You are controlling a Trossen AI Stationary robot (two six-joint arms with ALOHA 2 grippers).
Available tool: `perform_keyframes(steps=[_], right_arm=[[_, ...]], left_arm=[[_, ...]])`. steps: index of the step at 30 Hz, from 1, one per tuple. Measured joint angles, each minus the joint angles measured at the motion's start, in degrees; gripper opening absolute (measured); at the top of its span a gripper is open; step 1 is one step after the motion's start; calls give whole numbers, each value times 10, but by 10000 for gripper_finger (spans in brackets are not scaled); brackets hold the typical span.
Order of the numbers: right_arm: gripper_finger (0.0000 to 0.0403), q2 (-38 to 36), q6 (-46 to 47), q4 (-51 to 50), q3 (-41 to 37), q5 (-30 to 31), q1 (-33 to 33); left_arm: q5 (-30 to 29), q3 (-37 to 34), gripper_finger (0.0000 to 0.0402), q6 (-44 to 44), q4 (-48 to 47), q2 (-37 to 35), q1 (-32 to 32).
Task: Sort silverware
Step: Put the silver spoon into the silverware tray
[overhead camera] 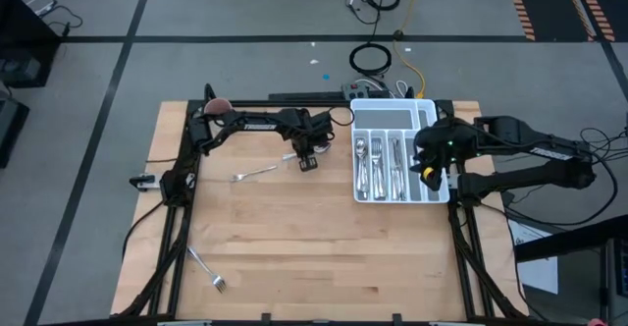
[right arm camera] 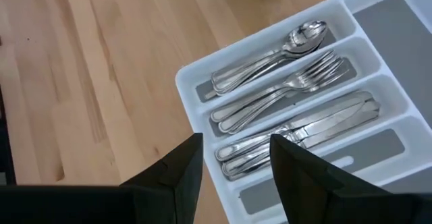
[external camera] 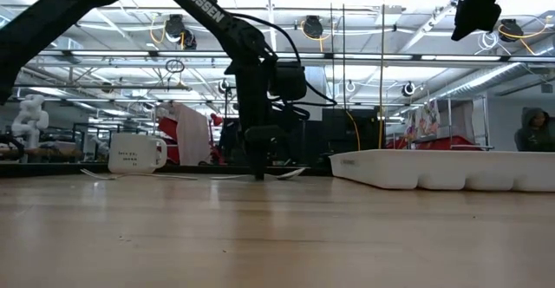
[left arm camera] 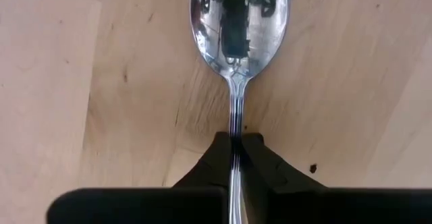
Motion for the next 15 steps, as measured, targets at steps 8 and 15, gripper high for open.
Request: perform_keyframes(steps=[8,15], right_arm=[[162,-3,1,0,0,4,0],[162,-2,9,-11,0,36,0]], left_arm=[[37,-7,14,-92,-34,-54,-3],[48,-4,14,-229,-22,-143,-13]])
